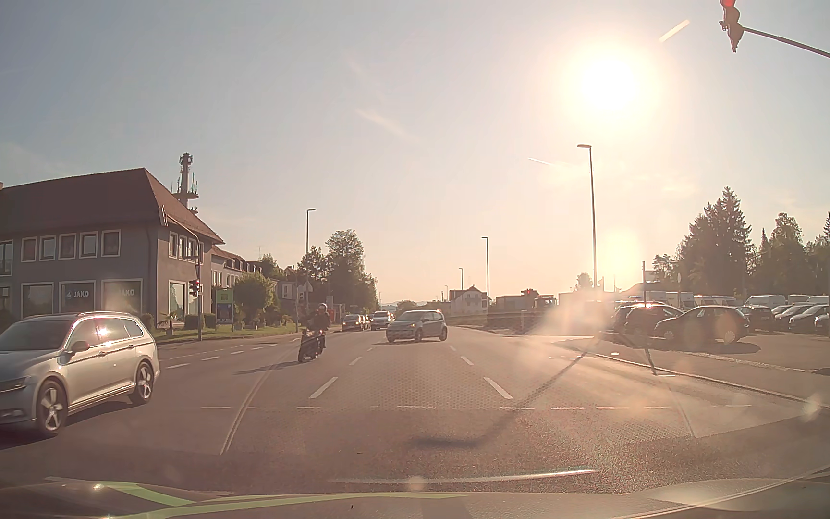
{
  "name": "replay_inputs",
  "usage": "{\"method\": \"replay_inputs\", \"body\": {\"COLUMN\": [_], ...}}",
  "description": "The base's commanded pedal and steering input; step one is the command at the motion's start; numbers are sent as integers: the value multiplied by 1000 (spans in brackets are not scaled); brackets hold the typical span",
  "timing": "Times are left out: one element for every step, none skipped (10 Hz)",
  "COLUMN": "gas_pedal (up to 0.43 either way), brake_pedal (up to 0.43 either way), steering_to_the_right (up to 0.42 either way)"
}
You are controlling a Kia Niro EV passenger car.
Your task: Follow the waypoints while adhering to traffic rules and regulations
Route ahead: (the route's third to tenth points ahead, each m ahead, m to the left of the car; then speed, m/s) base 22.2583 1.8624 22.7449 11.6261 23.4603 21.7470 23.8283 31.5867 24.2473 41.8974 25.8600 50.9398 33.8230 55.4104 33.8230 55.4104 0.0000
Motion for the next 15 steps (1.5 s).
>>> {"method": "replay_inputs", "body": {"gas_pedal": [0, 0, 0, 0, 0, 0, 0, 0, 0, 0, 0, 0, 0, 0, 0], "brake_pedal": [372, 372, 378, 372, 372, 372, 378, 372, 372, 372, 378, 378, 372, 372, 372], "steering_to_the_right": [0, 0, 0, 0, 0, 0, 0, 0, 0, 0, 0, 0, 0, 0, 0]}}
